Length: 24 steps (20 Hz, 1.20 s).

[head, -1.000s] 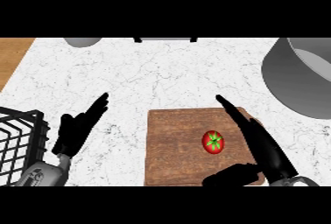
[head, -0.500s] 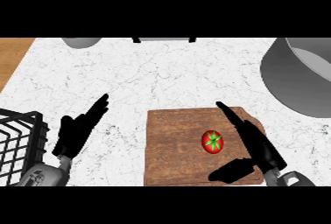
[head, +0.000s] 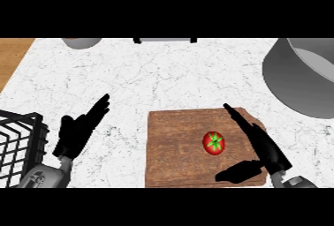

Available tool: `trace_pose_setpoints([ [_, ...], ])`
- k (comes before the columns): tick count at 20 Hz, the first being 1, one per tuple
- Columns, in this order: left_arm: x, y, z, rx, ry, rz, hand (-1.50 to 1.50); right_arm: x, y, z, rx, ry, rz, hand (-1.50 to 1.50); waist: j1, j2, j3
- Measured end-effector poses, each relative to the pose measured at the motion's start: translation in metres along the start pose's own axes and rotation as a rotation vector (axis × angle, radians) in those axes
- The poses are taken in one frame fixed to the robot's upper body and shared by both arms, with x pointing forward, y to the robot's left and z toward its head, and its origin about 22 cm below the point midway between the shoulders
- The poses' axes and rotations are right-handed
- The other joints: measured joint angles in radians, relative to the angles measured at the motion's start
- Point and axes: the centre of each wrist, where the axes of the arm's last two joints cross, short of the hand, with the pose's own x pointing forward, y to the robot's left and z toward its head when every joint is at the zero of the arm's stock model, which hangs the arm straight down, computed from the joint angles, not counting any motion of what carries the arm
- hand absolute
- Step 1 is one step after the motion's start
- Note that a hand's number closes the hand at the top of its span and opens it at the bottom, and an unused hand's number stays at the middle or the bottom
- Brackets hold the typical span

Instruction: Pick the tomato from the cutting board and place it in the pot

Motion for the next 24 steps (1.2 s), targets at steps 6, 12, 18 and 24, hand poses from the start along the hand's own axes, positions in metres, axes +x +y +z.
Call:
trace_pose_setpoints([
  [6,-0.001,0.001,0.0,-0.008,0.0,0.002,0.0,-0.017,0.006,-0.003,0.031,-0.056,-0.153,-1.5,0.0,-0.001,0.002],
  [12,-0.001,0.0,-0.002,-0.001,0.0,-0.008,0.0,-0.038,0.017,-0.011,0.048,-0.042,-0.254,-1.5,0.003,-0.001,0.003],
  [18,-0.001,-0.002,-0.002,0.002,-0.005,-0.035,0.0,-0.06,0.026,-0.026,0.057,-0.05,-0.329,1.5,0.003,-0.005,-0.003],
  [24,0.003,0.0,-0.003,-0.006,-0.003,-0.013,0.0,-0.067,0.038,-0.04,0.059,-0.155,-0.228,1.5,0.008,-0.011,-0.009],
])
